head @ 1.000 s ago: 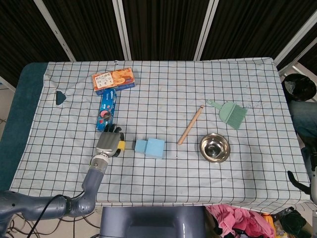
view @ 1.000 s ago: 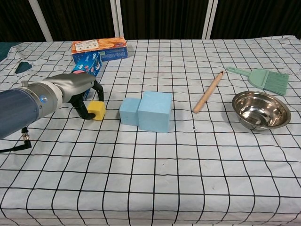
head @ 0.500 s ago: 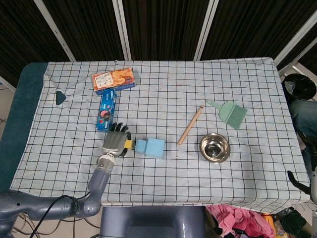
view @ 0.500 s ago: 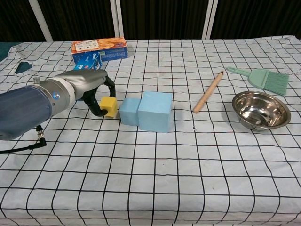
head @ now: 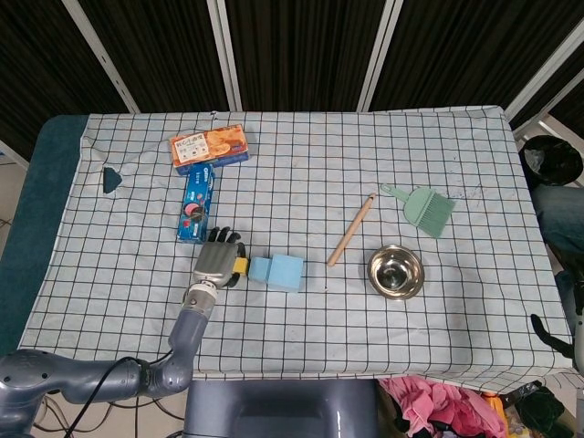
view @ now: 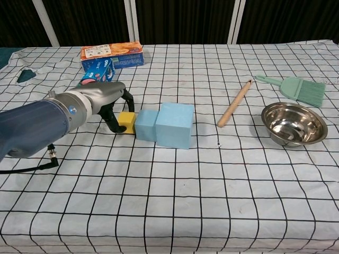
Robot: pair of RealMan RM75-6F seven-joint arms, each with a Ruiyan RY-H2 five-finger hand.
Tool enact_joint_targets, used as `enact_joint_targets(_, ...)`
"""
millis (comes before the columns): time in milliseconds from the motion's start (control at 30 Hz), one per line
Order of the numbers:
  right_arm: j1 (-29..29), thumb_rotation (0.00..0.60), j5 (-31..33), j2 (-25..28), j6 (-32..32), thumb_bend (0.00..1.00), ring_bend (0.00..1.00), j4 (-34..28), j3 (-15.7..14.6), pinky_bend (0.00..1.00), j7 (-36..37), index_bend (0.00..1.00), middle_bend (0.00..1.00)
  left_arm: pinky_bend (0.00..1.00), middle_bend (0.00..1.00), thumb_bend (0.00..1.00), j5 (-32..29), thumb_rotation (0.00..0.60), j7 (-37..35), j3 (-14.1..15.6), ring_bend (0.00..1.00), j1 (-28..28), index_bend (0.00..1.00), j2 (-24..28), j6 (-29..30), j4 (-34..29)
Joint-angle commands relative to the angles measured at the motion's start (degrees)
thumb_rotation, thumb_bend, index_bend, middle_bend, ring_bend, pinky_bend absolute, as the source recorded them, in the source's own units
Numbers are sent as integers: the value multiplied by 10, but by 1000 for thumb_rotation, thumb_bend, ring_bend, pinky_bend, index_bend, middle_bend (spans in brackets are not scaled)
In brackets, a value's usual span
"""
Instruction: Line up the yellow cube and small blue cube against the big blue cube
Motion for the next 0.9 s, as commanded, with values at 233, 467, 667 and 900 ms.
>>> enact_joint_targets(233, 0, 600, 0, 0, 1, 204, 212, 0, 1, 120, 0, 102, 67, 0, 169, 348, 1, 600, 0, 0, 0, -2, 440, -7, -6, 8)
enact_joint_targets(467, 0, 600, 0, 0, 1, 204, 212, 0, 1, 120, 2, 103, 67, 0, 168, 323, 2, 600, 2, -1, 0, -4, 433, -13, -4, 11)
enact_joint_targets(667, -1, 600, 1, 1, 1, 204, 212, 0, 1, 120, 3, 103, 67, 0, 168, 281, -2, 600, 8, -1, 0, -6, 414, -17, -5, 15)
enact_joint_targets(900, -1, 600, 0, 0, 1, 205, 212, 0, 1, 120, 3, 103, 67, 0, 164, 184, -4, 600, 10, -3, 0, -7, 309, -19, -7, 17)
